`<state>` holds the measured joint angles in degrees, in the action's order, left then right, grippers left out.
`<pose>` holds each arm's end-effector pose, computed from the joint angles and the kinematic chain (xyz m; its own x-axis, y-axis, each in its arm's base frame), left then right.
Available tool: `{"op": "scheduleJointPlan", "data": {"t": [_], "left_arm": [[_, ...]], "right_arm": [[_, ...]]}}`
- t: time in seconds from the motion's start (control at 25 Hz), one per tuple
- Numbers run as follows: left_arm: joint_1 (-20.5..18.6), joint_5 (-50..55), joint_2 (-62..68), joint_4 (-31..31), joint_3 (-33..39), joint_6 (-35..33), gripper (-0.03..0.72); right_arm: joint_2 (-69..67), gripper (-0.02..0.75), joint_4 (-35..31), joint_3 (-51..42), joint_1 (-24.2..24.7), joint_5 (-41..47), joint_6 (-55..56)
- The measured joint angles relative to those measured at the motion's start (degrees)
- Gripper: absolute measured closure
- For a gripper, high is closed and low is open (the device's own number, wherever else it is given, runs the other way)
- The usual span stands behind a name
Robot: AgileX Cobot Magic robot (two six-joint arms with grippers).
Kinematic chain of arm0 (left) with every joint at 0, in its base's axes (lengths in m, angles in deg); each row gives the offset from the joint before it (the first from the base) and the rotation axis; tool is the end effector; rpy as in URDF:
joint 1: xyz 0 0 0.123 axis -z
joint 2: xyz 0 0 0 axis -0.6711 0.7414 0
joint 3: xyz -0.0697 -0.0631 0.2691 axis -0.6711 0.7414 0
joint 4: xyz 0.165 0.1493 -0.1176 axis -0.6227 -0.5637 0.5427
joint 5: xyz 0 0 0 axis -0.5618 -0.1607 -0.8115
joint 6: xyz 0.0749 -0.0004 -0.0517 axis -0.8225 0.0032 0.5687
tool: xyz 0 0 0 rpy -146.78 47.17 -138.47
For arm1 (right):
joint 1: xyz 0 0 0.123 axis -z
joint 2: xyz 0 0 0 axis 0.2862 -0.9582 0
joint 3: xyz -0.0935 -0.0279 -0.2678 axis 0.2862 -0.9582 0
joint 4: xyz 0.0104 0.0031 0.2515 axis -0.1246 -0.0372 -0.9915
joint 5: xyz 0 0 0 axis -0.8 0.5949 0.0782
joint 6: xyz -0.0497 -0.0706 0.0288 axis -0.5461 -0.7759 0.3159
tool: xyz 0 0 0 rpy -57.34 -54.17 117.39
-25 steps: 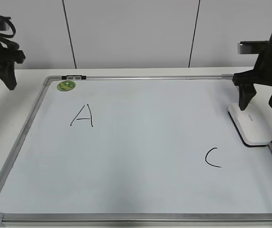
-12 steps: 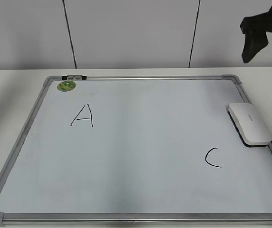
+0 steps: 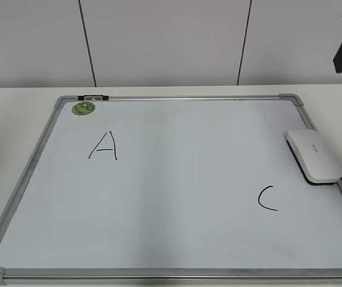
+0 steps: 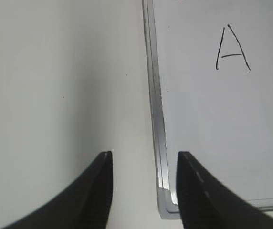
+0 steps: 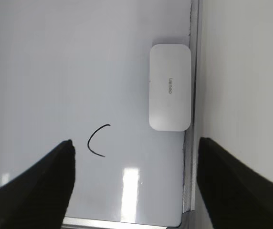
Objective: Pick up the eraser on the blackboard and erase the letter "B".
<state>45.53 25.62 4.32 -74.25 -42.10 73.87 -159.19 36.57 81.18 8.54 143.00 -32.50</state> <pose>0.2251 -0.0145 0.3665 -0.8266 0.0172 -0.5626 0.0398 0.9988 -0.0281 0.2855 0.0412 0.3700 -0.8732 -0.0592 -0.4838 -0.0879 0.9954 0.0368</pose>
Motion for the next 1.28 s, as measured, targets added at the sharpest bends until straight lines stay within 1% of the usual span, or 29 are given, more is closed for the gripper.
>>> {"op": "scheduleJointPlan", "data": {"t": [0.2,0.36,0.48,0.68,0.88,1.0,1.08,1.28], "left_arm": [[0.0,-1.5,-12.8,-0.2,11.5,0.0,0.352],[0.0,-1.7,-23.7,-2.2,18.3,0.0,0.352],[0.0,-1.7,-31.9,-2.6,23.9,0.0,0.352],[0.0,1.3,-43.6,-2.6,31.5,0.0,0.352],[0.0,4.1,-51.6,-1.8,35.6,0.0,0.352],[0.0,4.4,-53.4,-1.5,36.0,0.0,0.352],[0.1,4.4,-53.8,-1.4,36.0,0.0,0.352],[0.3,4.1,-53.8,-1.3,36.4,0.0,0.352]], "right_arm": [[10.7,0.150,-1.3,-11.8,0.0,-5.1,0.1],[21.3,0.150,-2.5,-22.2,0.0,-7.8,0.1],[28.8,0.150,-3.5,-29.7,0.0,-8.7,0.1],[41.0,0.151,-3.9,-38.7,0.0,-7.6,0.2],[53.9,0.153,-1.0,-43.9,0.0,-2.7,0.1],[59.9,0.156,2.0,-45.5,0.0,-0.6,0.1],[62.1,0.162,3.5,-47.1,0.0,0.0,0.1],[62.7,0.171,4.0,-52.0,0.0,0.2,0.1]]}}
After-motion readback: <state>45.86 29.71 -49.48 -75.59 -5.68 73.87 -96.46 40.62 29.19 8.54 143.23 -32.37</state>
